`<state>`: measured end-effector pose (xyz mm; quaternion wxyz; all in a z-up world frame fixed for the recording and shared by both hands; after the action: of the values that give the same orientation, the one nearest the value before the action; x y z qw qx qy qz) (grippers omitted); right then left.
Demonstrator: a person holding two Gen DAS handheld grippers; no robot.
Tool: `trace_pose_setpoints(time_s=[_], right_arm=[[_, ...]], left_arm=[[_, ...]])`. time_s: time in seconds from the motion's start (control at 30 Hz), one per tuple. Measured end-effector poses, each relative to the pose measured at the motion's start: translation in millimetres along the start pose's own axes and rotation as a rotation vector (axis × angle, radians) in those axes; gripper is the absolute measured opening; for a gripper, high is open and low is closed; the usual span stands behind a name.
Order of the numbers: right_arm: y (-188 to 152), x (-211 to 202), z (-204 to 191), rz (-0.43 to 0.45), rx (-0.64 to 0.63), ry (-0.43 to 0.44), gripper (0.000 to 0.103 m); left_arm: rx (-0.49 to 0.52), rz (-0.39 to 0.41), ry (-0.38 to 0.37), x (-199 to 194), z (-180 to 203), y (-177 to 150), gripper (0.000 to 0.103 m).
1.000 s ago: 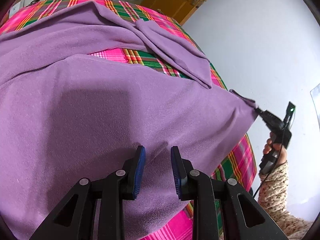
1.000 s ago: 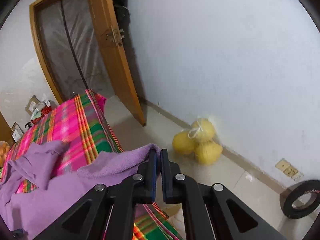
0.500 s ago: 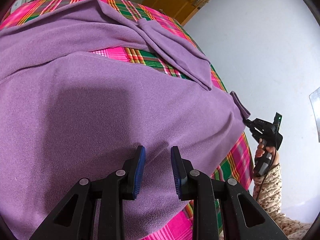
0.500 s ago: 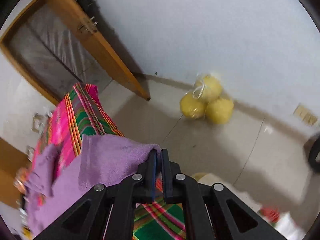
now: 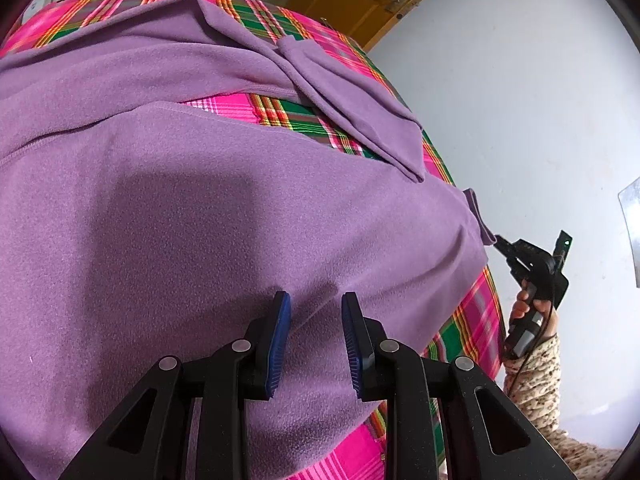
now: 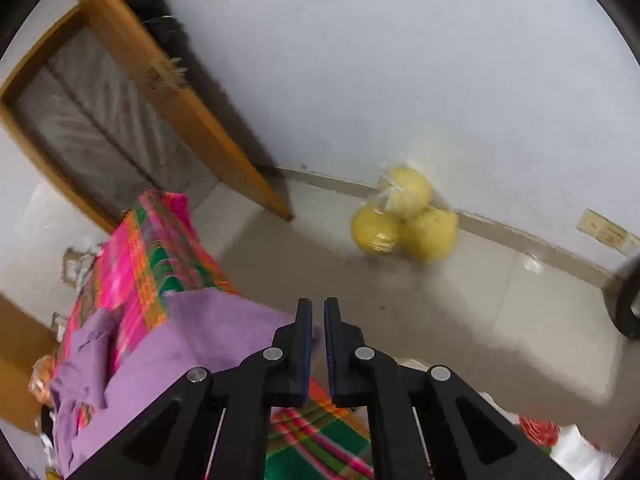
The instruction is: Fold clothes
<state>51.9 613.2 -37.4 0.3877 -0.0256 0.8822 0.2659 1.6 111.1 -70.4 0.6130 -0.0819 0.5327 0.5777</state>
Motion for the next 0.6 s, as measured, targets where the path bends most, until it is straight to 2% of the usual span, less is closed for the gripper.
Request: trace_pose_setpoints(time_s=[0.1,0.17,0.2,0.3,0.4,0.57,0.6], right_arm=[[-9.6,-9.1,-27.7,0.013,-0.089,0.088,0.009],[-23.0,-13.8,-52.7,0.009,-0.201,0.142,0.018],[-31.5,-11.7,-62.7,-0.006,-0.259,0.14,0.019],[-47.6,3.6,-72.6,-0.024,-0.364,0.041,0.019],[-44.5,20.1,-57.1,-0.019,-0.389,-0.146,0.02],[-12.9,19.4,-30.8,0.038,-0.268,-0.279,0.02],[-10.1,17.5,-31.5,0.047,-0.26,-0.279,0.02]], left_arm=[[-0.004,0.001,-0.005,-0.2,-0.4,-0.3,0.027],[-0.007,0.002,-0.006,-0.1,-0.4,-0.3,0.027],[-0.007,0.002,-0.007,-0.2,-0.5,-0.3,0.027],[-0.01,0.003,-0.013,-0.8,-1.2,-0.5,0.027],[-0.015,0.003,-0.02,-1.0,-1.9,-0.2,0.027],[-0.018,0.001,-0.027,-1.8,-3.6,0.5,0.027],[-0.019,0.001,-0.027,-2.1,-4.4,0.7,0.027]])
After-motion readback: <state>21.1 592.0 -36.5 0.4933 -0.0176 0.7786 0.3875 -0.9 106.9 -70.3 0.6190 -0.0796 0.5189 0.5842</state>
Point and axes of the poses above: each gripper's, at about its wrist camera, not at the fingertips, and x roughly the way its jaws point, z to its right, y to its top, the point moved 9 cm from there along x, roughly the way its jaws point, and after that the axes turned 15 degrees about x, right-handed, at the moved point
